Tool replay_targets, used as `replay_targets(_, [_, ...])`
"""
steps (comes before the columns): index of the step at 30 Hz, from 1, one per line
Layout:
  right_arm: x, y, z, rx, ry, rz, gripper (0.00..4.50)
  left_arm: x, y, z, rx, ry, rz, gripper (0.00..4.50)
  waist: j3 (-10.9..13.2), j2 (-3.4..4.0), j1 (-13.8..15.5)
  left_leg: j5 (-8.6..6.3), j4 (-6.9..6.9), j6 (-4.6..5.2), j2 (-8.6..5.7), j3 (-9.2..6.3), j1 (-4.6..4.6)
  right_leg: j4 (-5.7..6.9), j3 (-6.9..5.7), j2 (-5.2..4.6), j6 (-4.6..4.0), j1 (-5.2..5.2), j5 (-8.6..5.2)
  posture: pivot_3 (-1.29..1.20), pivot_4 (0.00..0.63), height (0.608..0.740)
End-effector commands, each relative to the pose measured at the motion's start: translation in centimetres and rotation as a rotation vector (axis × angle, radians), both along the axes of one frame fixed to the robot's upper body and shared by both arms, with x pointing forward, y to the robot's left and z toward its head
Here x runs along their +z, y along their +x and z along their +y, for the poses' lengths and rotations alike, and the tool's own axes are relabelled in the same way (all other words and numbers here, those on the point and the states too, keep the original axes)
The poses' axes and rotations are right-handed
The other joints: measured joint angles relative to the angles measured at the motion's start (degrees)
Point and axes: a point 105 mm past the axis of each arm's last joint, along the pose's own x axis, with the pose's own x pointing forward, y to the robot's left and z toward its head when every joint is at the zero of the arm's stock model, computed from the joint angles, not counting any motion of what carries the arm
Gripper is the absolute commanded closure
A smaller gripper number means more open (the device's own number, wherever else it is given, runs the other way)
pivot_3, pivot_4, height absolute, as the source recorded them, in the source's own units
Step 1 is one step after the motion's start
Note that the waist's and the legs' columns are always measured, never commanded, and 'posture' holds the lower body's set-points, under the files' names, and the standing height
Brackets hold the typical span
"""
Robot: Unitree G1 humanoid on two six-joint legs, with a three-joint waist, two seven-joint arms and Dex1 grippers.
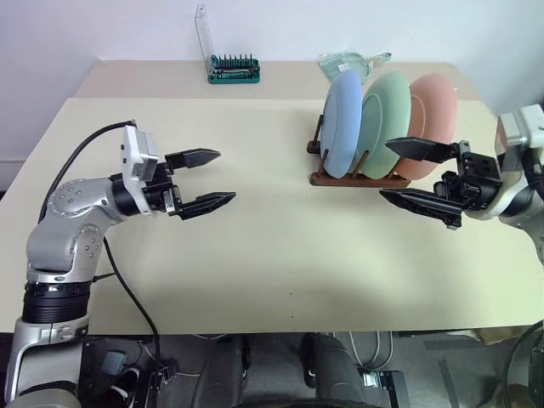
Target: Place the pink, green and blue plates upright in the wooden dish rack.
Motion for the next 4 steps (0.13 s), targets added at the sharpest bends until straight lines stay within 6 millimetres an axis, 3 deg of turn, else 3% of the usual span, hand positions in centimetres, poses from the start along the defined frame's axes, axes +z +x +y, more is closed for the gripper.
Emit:
replay_targets(1, [0.75,-0.69,0.24,-0.032,-0.039,-0.078,0.02,0.59,0.22,-0.62,-0.004,-0.008,-0.061,0.00,0.00,0.00,0.38,0.00,0.00,0.00,0.00,0.00,0.00,0.00,0.00,0.00,0.00,0.00,0.00,0.00,0.150,0.724])
replay_targets(4, [1.24,-0.46,0.30,-0.047,-0.042,-0.094,0.02,0.74,0.36,-1.17,-0.006,-0.020,-0.075,0.00,0.00,-0.01,0.50,0.00,0.02,0.00,0.00,0.01,0.00,0.00,0.00,0.00,0.00,0.01,0.01,0.00,0.150,0.724])
